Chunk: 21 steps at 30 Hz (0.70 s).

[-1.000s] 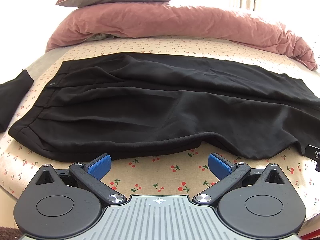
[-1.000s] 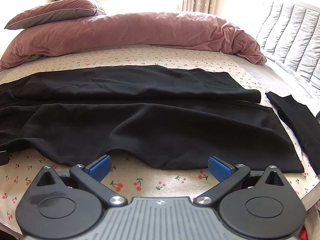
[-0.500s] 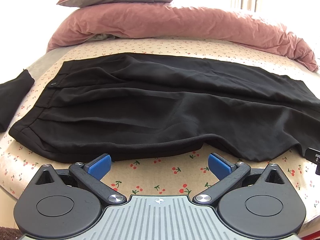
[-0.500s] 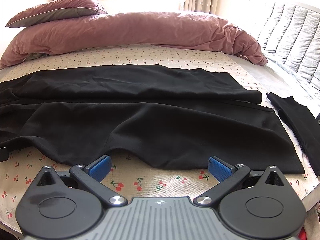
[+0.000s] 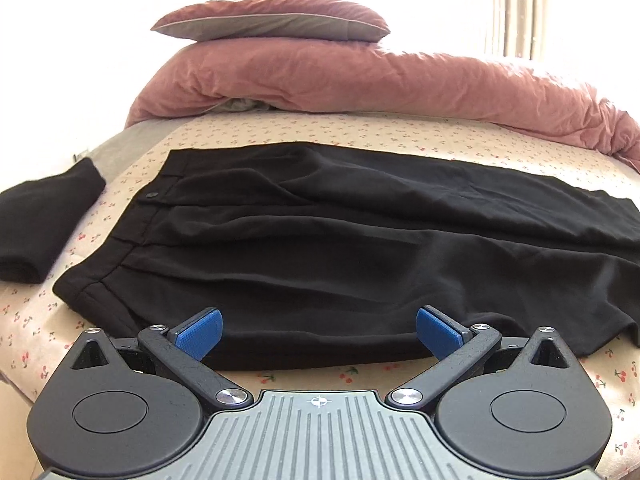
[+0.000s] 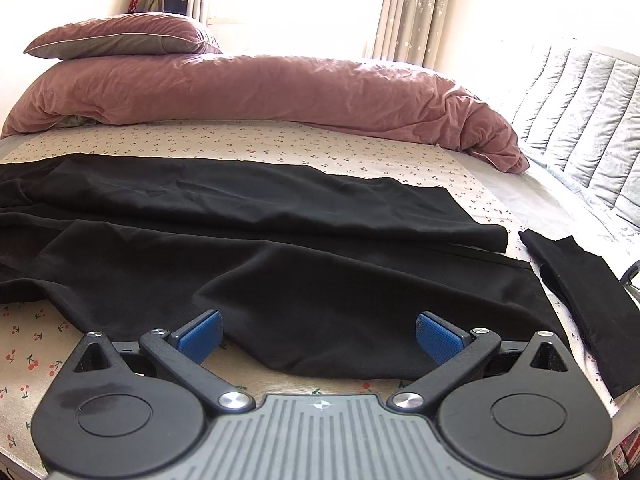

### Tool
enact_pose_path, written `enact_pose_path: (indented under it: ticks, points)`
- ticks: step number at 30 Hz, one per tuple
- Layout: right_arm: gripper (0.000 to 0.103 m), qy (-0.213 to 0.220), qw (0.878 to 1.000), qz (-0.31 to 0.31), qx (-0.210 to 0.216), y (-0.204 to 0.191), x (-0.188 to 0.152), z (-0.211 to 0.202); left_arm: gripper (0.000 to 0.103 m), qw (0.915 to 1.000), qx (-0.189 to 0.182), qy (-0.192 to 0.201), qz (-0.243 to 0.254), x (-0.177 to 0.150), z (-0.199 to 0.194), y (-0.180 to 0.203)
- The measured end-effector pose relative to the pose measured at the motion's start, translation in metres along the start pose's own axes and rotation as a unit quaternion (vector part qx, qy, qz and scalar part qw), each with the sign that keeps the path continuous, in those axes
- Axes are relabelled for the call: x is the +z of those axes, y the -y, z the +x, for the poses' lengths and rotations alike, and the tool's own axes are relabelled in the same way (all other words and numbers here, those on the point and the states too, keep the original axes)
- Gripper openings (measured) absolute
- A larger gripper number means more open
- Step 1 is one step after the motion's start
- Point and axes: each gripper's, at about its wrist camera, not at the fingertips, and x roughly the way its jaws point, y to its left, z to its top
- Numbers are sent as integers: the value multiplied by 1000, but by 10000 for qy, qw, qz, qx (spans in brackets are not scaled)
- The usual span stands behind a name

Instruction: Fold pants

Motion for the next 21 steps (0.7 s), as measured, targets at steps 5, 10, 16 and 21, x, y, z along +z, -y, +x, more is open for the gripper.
enact_pose_path:
  ticks: [5, 10, 16, 21]
  points:
    - [103, -395, 9990, 219, -47, 31, -11, 15, 103, 9964, 174, -349, -751, -5, 21, -82]
    - [103, -824, 9932, 814, -148, 69, -30, 27, 101, 9825, 298, -407, -1793, -15, 35, -165]
    - [95, -927, 9759, 1972, 132, 116, -59, 25, 83, 9651, -302, -136, -2599, -25, 43, -207]
    - [80, -471, 9503, 3079, 15, 154, -72, 17, 43, 9495, -750, -44, -3045, -31, 55, -213]
